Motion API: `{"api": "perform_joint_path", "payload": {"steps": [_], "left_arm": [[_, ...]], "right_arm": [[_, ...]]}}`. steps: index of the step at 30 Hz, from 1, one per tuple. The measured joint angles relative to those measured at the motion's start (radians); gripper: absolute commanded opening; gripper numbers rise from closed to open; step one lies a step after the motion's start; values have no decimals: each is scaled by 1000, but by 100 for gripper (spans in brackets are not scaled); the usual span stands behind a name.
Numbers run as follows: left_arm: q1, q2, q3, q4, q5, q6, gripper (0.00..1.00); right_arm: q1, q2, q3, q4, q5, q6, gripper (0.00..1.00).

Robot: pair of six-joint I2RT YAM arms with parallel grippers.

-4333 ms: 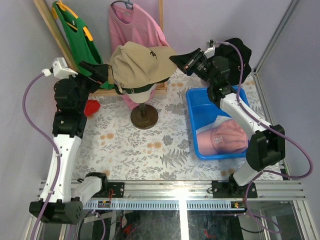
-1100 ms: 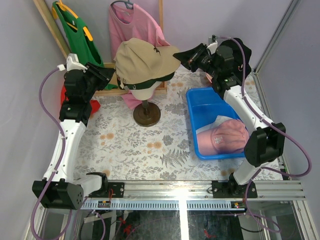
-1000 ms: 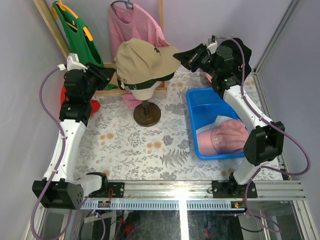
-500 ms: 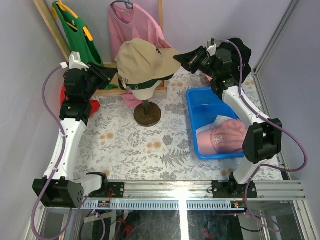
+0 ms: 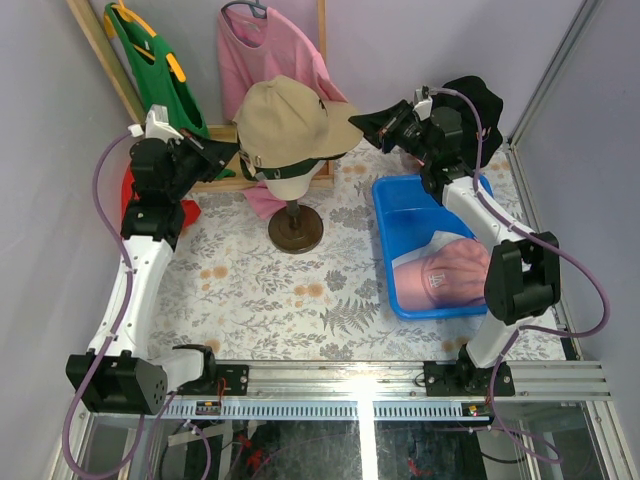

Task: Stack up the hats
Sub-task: Stack the hat on the hat.

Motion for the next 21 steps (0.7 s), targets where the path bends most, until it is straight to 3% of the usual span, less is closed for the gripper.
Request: {"api": "perform_joint_path", "payload": {"steps": [13,21], "left_arm": [[-34,35,7,43,0,1,0],[-43,80,64,12,-55,6,0]], "right_arm": [[-19,15,-56,95,-9,30,0],[-6,-61,-157,118,45,32,0]]}}
